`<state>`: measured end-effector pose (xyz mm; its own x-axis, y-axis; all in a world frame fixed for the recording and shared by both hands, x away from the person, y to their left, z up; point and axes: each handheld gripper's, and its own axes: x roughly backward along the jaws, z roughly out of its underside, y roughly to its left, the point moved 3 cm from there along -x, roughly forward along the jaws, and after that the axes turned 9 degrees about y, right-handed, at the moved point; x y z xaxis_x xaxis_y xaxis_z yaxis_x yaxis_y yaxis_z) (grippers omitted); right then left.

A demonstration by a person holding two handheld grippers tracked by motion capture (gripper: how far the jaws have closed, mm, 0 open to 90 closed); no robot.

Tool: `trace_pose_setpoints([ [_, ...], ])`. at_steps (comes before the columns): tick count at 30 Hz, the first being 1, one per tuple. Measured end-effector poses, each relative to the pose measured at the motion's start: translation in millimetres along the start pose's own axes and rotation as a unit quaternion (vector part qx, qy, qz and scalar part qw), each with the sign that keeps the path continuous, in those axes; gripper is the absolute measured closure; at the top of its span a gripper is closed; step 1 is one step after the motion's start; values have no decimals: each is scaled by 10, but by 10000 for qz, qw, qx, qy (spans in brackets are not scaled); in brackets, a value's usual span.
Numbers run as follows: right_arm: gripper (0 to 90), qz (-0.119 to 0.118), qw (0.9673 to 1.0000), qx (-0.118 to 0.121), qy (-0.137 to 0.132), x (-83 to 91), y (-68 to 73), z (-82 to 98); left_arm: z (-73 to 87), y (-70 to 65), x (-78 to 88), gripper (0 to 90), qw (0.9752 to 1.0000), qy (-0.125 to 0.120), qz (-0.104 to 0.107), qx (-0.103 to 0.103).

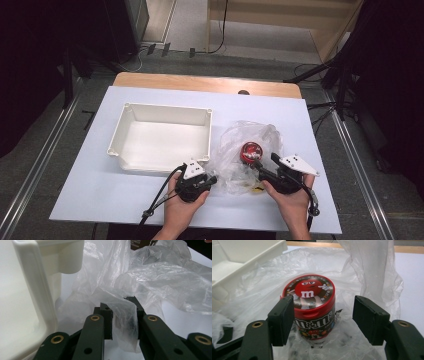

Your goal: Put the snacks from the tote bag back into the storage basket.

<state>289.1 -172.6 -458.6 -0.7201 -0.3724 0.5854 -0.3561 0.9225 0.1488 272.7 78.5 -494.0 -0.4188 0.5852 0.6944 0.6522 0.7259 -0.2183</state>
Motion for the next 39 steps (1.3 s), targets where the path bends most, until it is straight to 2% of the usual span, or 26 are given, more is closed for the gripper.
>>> trace_pose_setpoints([
  [2,337,-11,10000,17,40,-44,-7,-9,0,-2,-2,793,10000,1,-2,-13],
  [5,318,-197,9997,77,98,-117,33,-24,-1,-5,-5,793,10000,-1,4,-32],
  [9,303,-261,9993,173,193,-187,79,-20,0,-5,-5,791,10000,0,8,-40],
  [11,285,-202,9989,224,348,-282,115,-4,0,-5,-4,791,10000,0,12,-41],
  [18,250,-113,9983,183,533,-448,129,26,1,-8,-5,790,10000,-1,18,-44],
  [27,226,-49,9984,89,549,-598,132,26,1,-11,-4,788,10000,20,14,-69],
  [39,257,85,9987,139,479,-577,145,10,1,-15,-4,786,10000,16,4,-75],
])
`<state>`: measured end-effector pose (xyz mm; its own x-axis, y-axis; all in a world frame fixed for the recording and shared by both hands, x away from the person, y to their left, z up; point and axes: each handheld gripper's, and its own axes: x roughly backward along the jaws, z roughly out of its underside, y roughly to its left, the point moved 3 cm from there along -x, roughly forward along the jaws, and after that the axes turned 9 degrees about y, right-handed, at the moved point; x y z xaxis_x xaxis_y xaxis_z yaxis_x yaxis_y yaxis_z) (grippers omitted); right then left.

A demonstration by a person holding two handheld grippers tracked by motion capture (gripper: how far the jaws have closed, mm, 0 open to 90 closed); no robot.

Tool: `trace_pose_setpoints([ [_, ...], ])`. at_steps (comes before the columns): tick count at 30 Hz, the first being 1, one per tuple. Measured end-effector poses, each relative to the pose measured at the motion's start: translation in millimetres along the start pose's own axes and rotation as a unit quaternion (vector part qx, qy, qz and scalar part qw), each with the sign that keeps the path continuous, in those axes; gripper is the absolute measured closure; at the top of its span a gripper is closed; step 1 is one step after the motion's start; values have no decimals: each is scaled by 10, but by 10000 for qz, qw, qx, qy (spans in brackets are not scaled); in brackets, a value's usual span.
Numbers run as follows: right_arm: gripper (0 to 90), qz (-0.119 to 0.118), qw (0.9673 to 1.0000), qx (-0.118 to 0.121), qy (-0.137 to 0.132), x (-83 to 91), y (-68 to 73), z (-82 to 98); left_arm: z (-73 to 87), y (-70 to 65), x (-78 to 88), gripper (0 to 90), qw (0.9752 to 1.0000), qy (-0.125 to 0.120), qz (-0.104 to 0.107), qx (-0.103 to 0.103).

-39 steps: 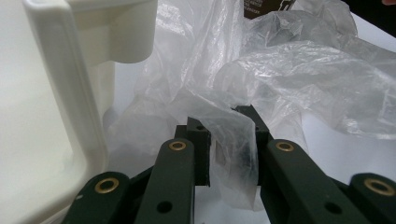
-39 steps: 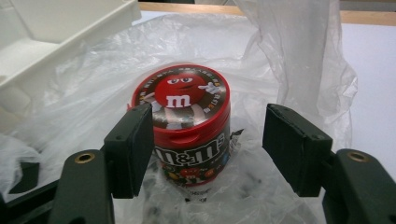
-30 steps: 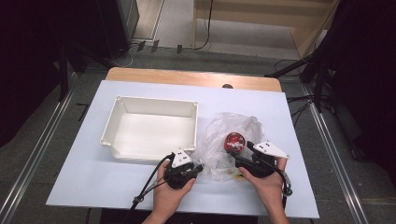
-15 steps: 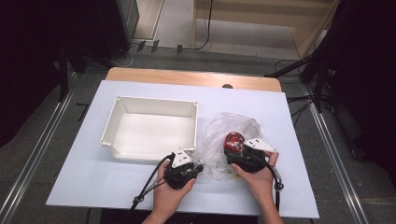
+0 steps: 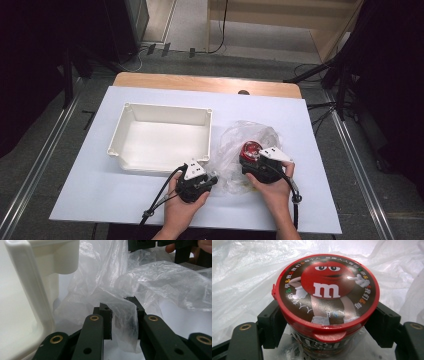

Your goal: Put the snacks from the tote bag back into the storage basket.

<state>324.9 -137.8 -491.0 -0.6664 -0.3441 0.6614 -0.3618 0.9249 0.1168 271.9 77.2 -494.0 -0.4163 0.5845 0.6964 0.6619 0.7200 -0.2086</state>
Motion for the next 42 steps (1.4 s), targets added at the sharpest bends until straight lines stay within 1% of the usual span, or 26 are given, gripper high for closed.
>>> trace_pose_setpoints([
  [2,259,-45,10000,-28,17,18,-1,-1,0,1,1,785,10000,-6,8,-5],
  [8,260,-16,10000,6,-12,72,5,-8,1,2,2,783,10000,-19,13,1],
  [9,260,-48,10000,-2,-59,109,3,-19,1,2,2,782,10000,-21,10,3],
  [10,260,-48,10000,-2,-59,109,3,-19,1,1,2,782,10000,-20,13,5],
  [11,261,-51,9999,33,-83,150,-2,-30,1,2,3,781,10000,-21,11,-1],
  [17,261,-73,9998,60,-148,271,4,-73,1,2,2,781,10000,-20,4,0],
  [23,261,-136,9996,135,-222,384,43,-126,-1,1,-1,782,10000,-15,-12,20],
  [24,261,-143,9994,170,-268,419,55,-147,-2,1,-2,782,10000,-20,-9,17],
  [32,261,-187,9991,223,-317,509,88,-198,-3,1,-2,777,10000,-31,2,23],
  [35,261,-205,9989,239,-341,546,110,-220,-2,-4,1,757,10000,-58,7,10],
  [38,261,-232,9987,273,-360,587,145,-252,-1,-7,11,711,9999,-102,29,-11],
  [40,261,-241,9986,282,-374,614,163,-272,2,-5,26,685,9998,-176,119,-6],
  [42,261,-252,9985,292,-399,650,179,-300,5,0,41,661,9997,-199,130,23],
])
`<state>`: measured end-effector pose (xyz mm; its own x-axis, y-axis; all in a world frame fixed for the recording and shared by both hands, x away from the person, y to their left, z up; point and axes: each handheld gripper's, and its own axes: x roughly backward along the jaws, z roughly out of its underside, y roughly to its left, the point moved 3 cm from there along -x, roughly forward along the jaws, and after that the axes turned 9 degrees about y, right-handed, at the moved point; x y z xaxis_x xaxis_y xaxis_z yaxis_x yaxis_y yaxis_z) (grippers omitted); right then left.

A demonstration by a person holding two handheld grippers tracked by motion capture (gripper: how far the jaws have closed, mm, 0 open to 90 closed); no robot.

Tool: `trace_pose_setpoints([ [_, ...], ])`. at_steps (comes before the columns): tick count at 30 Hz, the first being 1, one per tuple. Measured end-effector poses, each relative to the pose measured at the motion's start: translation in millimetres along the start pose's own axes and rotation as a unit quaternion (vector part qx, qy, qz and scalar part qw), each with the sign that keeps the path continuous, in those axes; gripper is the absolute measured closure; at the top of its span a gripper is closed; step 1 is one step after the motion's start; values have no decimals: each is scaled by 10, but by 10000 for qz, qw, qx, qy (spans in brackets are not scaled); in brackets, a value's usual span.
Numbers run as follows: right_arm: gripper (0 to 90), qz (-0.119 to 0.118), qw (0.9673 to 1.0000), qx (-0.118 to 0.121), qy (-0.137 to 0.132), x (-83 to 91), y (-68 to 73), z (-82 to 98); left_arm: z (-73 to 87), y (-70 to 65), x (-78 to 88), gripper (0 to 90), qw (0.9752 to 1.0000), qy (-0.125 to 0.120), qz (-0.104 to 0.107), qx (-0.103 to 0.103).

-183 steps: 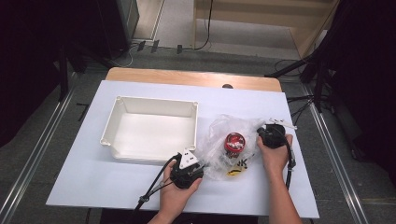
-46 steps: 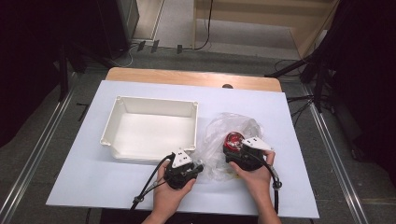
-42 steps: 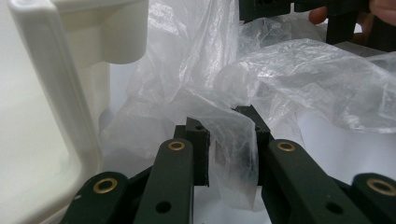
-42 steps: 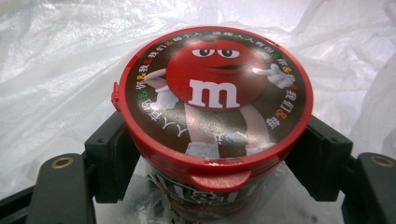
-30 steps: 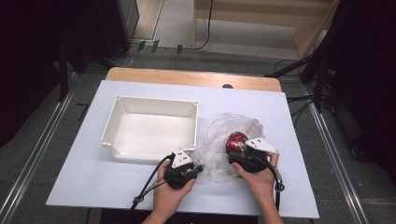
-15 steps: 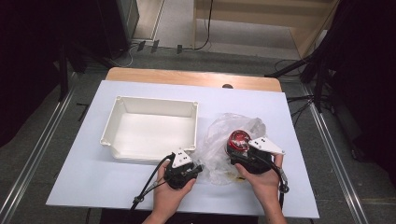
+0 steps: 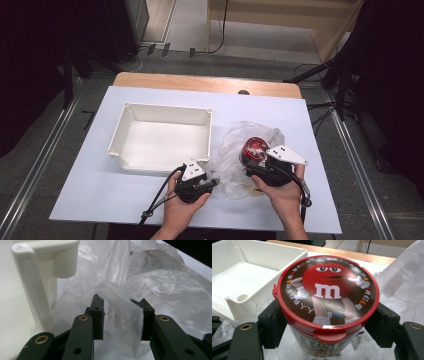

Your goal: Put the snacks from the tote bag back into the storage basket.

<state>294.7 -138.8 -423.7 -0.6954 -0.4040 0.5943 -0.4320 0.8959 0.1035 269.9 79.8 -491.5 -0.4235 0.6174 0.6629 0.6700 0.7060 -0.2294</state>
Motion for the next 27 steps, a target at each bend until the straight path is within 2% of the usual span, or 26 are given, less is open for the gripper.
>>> trace_pose_setpoints([
  [6,262,-59,10000,20,-32,62,47,-58,7,-5,51,583,9997,-192,166,-16],
  [7,261,-63,10000,21,-26,66,56,-64,9,-18,60,551,9996,-237,164,-34],
  [8,262,-84,9999,53,-32,67,78,-78,12,-24,70,443,9996,-230,115,-87],
  [11,261,-110,9999,74,-23,60,110,-96,20,-44,110,339,9994,-298,83,-175],
  [12,261,-110,9999,74,-23,60,110,-96,26,-50,128,339,9992,-353,84,-189],
  [14,261,-135,9998,120,-25,44,142,-118,40,-51,174,239,9988,-416,66,-239],
  [16,261,-158,9998,116,-25,33,163,-129,57,-35,227,184,9986,-430,2,-307],
  [21,262,-197,9997,146,-28,14,203,-159,97,-11,325,99,9978,-469,-48,-474],
  [27,261,-263,9995,142,-35,-35,262,-202,188,119,469,50,9977,-555,-13,-387],
])
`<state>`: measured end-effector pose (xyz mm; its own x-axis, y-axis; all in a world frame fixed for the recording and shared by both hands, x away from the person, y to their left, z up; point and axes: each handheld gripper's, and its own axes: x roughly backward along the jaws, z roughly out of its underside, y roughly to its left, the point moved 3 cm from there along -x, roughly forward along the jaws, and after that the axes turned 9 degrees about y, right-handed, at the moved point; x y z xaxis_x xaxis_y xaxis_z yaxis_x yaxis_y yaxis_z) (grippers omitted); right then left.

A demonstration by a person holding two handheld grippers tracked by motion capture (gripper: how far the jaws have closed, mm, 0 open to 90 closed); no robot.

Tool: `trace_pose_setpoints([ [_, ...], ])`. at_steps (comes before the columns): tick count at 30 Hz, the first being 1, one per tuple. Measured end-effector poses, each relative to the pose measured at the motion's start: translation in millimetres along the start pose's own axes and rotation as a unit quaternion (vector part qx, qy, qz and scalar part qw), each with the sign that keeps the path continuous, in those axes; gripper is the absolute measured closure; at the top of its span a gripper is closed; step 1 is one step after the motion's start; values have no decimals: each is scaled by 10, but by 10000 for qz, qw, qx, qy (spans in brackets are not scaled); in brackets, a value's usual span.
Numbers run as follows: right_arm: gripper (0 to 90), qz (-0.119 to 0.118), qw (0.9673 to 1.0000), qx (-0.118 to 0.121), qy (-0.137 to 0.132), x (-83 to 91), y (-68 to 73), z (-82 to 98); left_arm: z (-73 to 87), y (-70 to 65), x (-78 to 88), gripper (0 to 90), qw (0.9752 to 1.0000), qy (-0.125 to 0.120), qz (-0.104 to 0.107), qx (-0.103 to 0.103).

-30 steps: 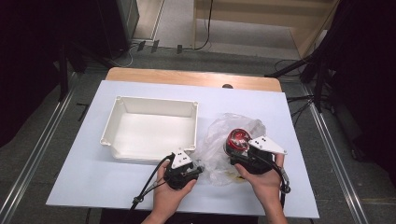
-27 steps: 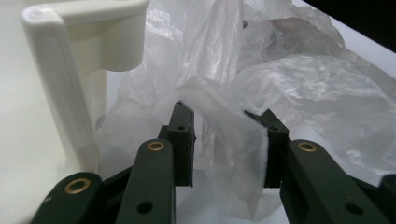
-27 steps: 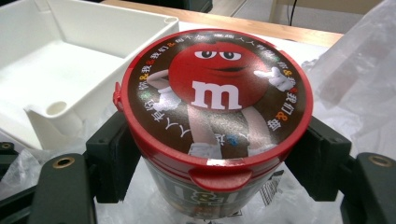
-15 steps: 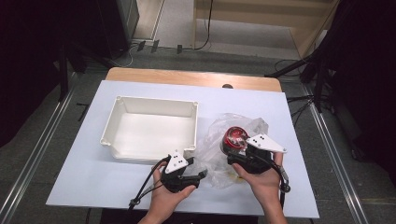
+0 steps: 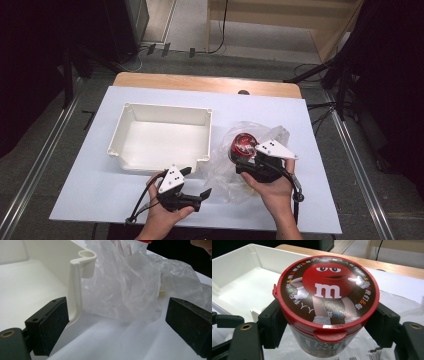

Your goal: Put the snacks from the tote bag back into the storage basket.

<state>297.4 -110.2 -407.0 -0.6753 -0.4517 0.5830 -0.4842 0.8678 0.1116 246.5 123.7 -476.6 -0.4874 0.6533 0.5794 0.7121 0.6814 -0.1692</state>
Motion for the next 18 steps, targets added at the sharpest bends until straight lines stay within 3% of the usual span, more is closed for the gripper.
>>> trace_pose_setpoints([
  [5,261,-20,10000,21,21,-47,50,-29,46,88,126,12,9999,-96,-52,-6],
  [10,261,-40,10000,55,36,-89,96,-63,76,237,248,0,9997,-154,-45,190],
  [18,261,-84,10000,35,30,-129,145,-102,72,451,481,0,9986,-313,-297,298],
])
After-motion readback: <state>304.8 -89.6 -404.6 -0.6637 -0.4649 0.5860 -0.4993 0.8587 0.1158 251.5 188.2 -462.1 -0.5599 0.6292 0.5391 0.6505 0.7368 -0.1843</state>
